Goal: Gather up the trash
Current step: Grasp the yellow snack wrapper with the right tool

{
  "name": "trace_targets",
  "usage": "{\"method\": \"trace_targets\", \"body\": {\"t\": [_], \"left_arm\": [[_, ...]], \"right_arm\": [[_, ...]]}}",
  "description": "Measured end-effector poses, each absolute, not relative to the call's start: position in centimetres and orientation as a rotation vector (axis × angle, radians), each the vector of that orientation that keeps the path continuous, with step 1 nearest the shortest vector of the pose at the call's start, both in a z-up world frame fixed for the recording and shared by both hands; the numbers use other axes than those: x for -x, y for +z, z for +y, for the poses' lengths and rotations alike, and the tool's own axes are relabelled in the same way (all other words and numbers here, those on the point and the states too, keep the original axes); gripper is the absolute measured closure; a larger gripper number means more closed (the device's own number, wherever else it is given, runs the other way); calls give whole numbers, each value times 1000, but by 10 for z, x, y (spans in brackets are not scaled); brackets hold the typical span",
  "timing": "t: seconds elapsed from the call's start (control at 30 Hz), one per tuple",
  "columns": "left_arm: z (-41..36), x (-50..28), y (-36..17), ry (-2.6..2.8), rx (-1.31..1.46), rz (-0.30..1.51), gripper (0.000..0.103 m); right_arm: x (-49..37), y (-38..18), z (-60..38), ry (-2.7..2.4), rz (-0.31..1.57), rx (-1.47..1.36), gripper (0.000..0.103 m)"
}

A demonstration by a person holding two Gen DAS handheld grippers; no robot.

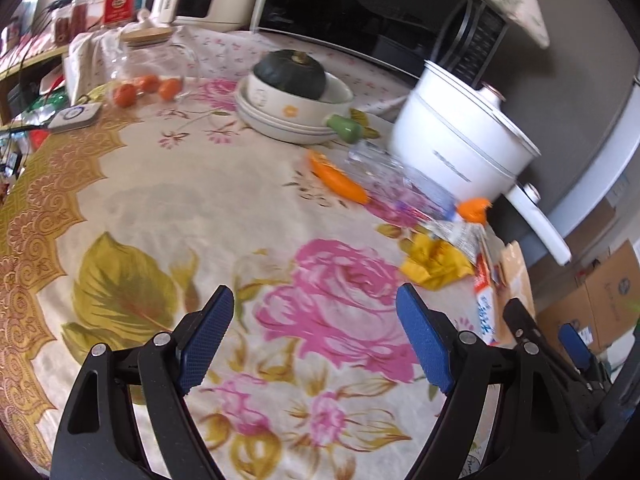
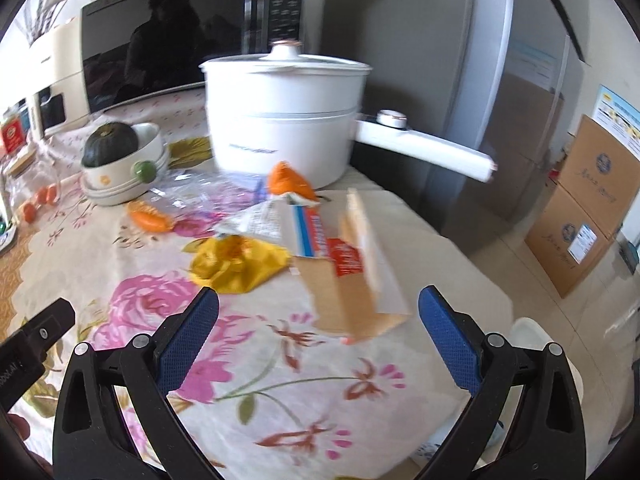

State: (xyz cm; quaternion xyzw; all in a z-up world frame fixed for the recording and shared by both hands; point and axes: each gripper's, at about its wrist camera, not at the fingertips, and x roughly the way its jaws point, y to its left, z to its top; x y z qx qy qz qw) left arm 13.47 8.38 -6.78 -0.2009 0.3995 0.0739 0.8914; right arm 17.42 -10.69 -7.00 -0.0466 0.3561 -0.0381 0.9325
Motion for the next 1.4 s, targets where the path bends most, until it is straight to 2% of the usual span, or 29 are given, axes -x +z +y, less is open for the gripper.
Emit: {"method": "trace_targets", "body": {"t": [0.53,1.03,1.1,1.13,1.17,1.23,1.33,1.4], "left_arm": [[185,-123,-78,300,570,842,22],[195,-125,-92,319,540,876,22],[192,-127,-94,313,534,883,22],[190,-127,-94,311,531,885,22],[188,-128,-95,307,528,888,22],[185,-130,-96,298,525,894,22],[182,-130,-95,291,517,892,22],[181,-131,-95,295,514,888,22]], "right_arm": [[-210,-110,-16,50,823,244,7],[-253,-136,-21,-47,888,13,7],[-259,-139,-23,-55,888,27,13],[-261,-140,-23,-53,890,34,22],[-263,-141,-23,-47,895,43,37],[-266,-143,-25,-50,904,49,51],[-264,-141,-30,-26,890,38,56],[-262,-139,-32,8,881,33,69]]}}
